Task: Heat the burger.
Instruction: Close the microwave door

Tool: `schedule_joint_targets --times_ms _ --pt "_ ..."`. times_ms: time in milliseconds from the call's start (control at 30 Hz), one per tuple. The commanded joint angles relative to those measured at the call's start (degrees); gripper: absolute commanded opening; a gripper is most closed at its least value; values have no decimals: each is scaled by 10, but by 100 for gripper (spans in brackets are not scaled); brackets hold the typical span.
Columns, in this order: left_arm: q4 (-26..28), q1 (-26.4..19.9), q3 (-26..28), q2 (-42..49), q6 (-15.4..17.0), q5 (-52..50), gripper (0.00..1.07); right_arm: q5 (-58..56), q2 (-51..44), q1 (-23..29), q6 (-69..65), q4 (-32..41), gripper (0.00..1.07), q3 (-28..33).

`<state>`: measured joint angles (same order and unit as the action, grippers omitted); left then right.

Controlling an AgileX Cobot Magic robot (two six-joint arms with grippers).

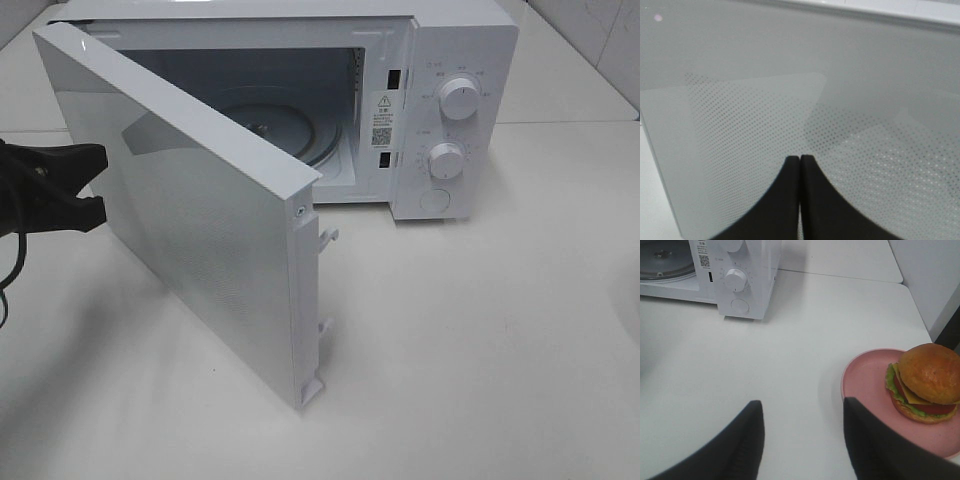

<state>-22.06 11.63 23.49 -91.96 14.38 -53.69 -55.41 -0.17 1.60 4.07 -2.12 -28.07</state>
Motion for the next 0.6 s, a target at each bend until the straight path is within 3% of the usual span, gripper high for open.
schedule_joint_targets --times_ms 33,467,567,600 --pt "7 4 4 1 -6 -6 0 3 -16 -1 -1 -1 52 0" --pt "26 20 32 -16 -7 -2 0 3 -16 -1 -1 -1 52 0" --pt "66 42 32 -24 -34 -2 0 3 -16 -1 -1 -1 52 0" --pt "94 54 32 -29 -59 -2 0 3 -16 -1 -1 -1 52 0"
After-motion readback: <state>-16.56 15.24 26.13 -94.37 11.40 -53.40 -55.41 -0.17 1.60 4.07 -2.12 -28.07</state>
